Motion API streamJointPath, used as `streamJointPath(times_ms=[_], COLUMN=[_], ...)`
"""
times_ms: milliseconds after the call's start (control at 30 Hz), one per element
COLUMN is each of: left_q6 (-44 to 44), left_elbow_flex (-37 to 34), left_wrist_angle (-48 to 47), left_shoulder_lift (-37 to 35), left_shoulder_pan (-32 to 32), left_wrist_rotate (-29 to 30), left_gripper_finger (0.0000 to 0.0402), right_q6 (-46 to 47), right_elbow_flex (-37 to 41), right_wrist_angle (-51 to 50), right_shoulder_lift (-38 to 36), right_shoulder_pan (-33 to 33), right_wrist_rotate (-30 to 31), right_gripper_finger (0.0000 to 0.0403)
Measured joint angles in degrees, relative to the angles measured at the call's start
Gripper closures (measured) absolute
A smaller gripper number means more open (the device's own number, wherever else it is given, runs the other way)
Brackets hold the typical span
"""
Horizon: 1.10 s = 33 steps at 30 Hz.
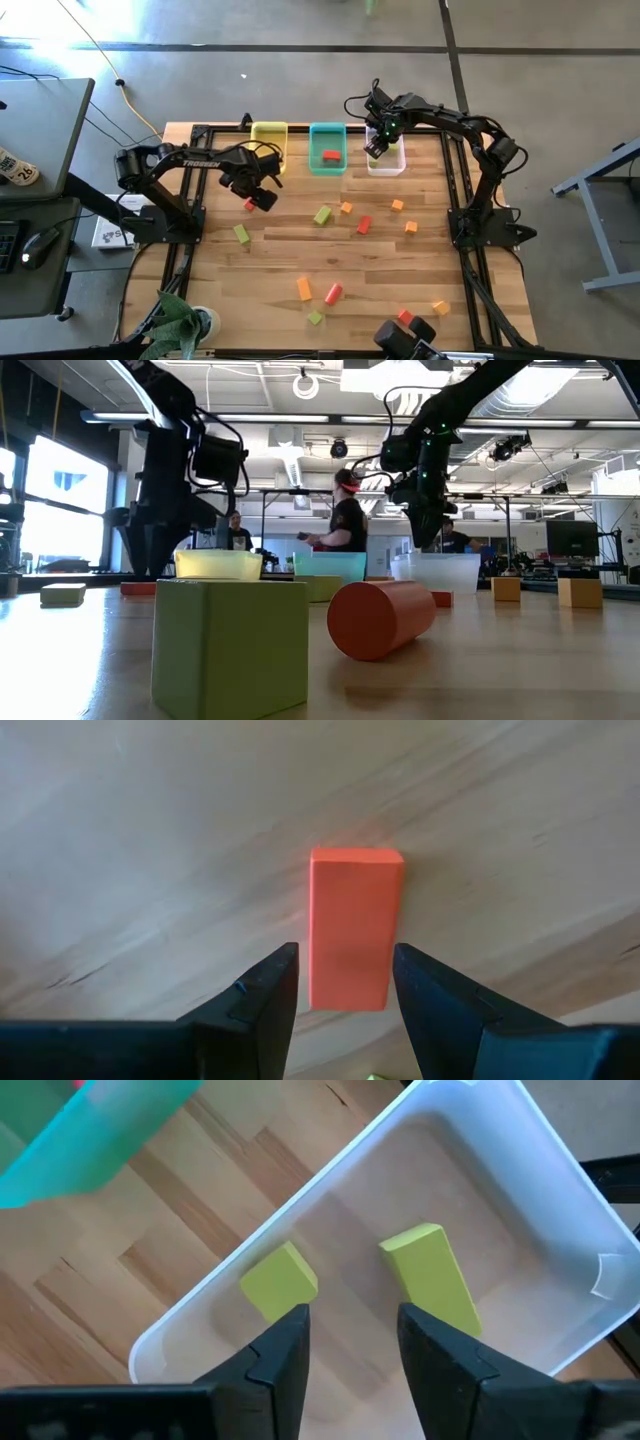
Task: Sort & place blocks by color
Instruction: Put the orange block into the green bin
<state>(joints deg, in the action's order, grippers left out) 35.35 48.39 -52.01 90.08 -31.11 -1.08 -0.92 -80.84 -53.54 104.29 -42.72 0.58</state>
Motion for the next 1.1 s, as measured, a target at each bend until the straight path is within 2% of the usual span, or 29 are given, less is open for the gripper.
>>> streamJointPath(times_ms=[433,633,767,967,1100], left_q6=[-0.55,-1.07,-2.56,-5.17,-7.02], left_elbow_flex=[-4.57,-4.75,-4.75,-4.61,-2.9], left_wrist_angle=[6.13,6.53,7.02,7.05,7.03], left_shoulder_lift=[0.04,0.02,0.02,-0.15,0.11], left_shoulder_pan=[0.0,0.04,0.04,0.39,1.19], left_wrist_rotate=[-1.47,0.32,0.55,0.46,0.29], left_gripper_finger=[0.0247,0.0251,0.0282,0.0371,0.0373], right_q6=[2.24,3.95,4.13,5.43,5.45], right_elbow_flex=[0.0,0.0,0.0,-0.12,-1.8], right_wrist_angle=[-0.72,-0.74,-1.02,-1.65,-2.43], right_shoulder_lift=[0.0,0.0,0.02,0.02,0.04], right_shoulder_pan=[0.01,0.04,0.15,0.17,0.78], right_wrist_rotate=[-0.43,-1.57,-3.03,-4.15,-4.09], right_gripper_finger=[0.0263,0.0263,0.0263,0.0263,0.0263])
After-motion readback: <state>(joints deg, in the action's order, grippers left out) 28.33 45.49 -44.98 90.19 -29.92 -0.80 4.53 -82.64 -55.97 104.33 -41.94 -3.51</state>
